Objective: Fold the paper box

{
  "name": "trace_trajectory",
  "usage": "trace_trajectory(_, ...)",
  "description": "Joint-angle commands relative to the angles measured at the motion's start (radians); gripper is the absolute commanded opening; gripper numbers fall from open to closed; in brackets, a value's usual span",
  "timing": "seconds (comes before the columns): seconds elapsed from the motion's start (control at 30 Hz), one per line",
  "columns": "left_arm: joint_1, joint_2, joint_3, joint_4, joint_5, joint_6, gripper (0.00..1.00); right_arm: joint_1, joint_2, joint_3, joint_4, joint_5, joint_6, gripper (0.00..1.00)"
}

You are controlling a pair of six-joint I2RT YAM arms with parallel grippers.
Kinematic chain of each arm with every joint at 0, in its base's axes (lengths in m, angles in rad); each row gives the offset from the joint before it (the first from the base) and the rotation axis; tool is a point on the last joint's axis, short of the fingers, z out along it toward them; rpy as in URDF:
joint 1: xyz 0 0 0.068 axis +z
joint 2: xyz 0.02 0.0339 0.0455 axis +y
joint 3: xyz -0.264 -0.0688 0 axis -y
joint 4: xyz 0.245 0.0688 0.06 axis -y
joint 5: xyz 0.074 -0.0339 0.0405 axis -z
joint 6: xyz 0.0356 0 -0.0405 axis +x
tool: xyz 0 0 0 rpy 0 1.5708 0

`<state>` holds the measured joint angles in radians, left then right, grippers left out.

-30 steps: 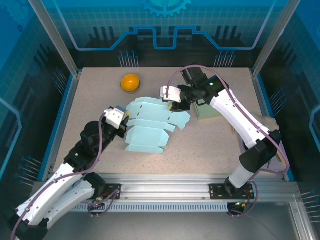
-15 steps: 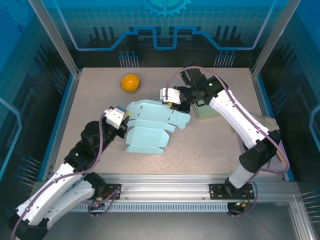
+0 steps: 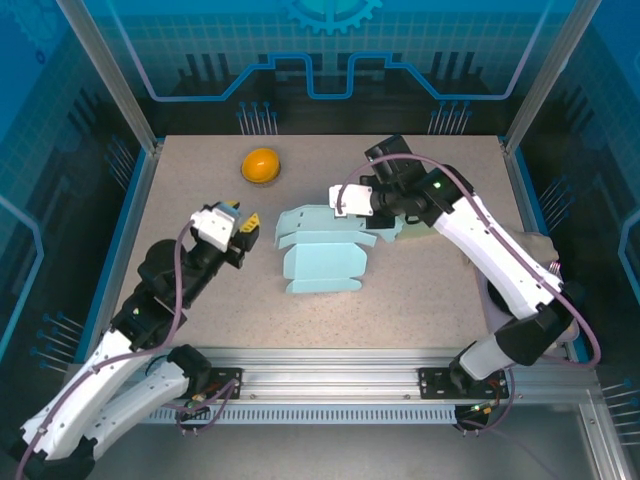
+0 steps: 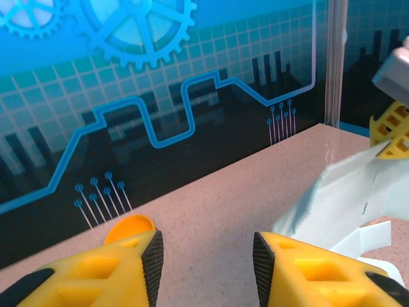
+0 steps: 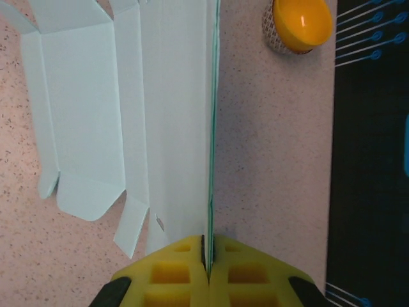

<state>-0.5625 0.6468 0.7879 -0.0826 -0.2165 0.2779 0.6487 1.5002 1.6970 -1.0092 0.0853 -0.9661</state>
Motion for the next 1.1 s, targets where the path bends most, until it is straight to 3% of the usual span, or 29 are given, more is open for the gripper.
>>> trace_trajectory(0.0,-0.002,0.105,0.084,-0.021,0.033,0.054,0.45,0.029,-0.058,-0.026,0.0,0.02,-0.077,0.0)
trace_trajectory(0.3,0.001,0.221,0.197,-0.078,0.253,-0.014,0.46,0.036,-0.075,-0.052,-0.021,0.018,-0.095,0.0)
trace_trajectory(0.57,-0.027,0.228,0.173,-0.118,0.34,-0.047,0.46,0.03,-0.089,-0.059,-0.021,-0.016,-0.08,0.0)
trace_trajectory(0.9,-0.09,0.316,0.227,-0.126,0.343,-0.03,0.47,0.036,-0.09,-0.04,-0.028,-0.05,-0.066,0.0)
trace_trajectory(1.07,-0.095,0.302,0.24,-0.1,0.266,-0.025,0.47,0.037,-0.093,-0.04,-0.035,-0.036,-0.068,0.0)
